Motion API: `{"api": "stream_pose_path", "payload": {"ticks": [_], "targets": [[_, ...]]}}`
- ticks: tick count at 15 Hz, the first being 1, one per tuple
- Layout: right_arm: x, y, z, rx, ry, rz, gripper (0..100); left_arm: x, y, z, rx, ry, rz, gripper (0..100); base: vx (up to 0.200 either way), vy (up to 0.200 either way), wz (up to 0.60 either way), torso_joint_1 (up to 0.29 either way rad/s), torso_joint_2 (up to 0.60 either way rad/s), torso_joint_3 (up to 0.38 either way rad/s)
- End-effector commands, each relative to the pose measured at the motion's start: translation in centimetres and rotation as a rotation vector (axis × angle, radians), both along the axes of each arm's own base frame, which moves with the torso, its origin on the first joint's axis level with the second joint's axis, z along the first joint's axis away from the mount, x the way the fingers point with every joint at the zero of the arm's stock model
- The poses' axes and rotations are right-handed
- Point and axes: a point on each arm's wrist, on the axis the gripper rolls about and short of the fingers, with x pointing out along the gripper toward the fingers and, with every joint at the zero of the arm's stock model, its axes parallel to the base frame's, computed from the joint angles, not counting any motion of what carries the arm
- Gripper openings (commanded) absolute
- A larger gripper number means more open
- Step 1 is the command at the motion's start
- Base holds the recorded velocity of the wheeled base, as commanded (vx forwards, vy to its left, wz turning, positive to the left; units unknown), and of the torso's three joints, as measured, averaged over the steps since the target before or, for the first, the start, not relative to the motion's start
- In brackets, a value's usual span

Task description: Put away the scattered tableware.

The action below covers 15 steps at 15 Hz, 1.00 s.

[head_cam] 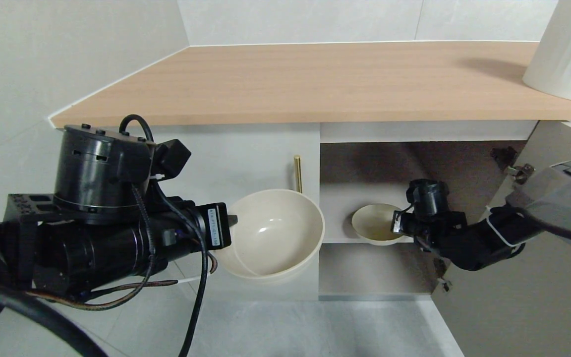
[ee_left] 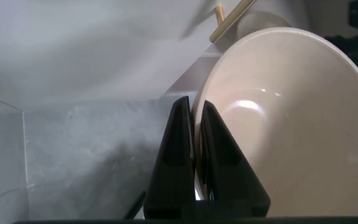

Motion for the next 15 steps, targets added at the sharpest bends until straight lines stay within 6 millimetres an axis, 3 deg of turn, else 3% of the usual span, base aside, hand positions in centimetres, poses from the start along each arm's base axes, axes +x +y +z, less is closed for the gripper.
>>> {"api": "stream_pose_path", "payload": {"ticks": [1,8,15], "targets": [[1.3,0.0,-2.3,-0.018,0.029,-0.022,0,0.1,-0.1,-0.1,0.003,0.004,0.001,0,0.0,0.0,0.0,0.0,0.0,0.0],[4.5,-0.2,-4.1,-0.004,-0.021,-0.134,0,0.3,-0.2,-0.5,0.009,0.015,0.002,0,0.0,0.0,0.0,0.0,0.0,0.0],[6.0,-1.2,-3.7,0.024,-0.065,-0.182,0,0.6,-0.4,-0.9,0.019,0.029,0.003,0,0.0,0.0,0.0,0.0,0.0,0.0]]}}
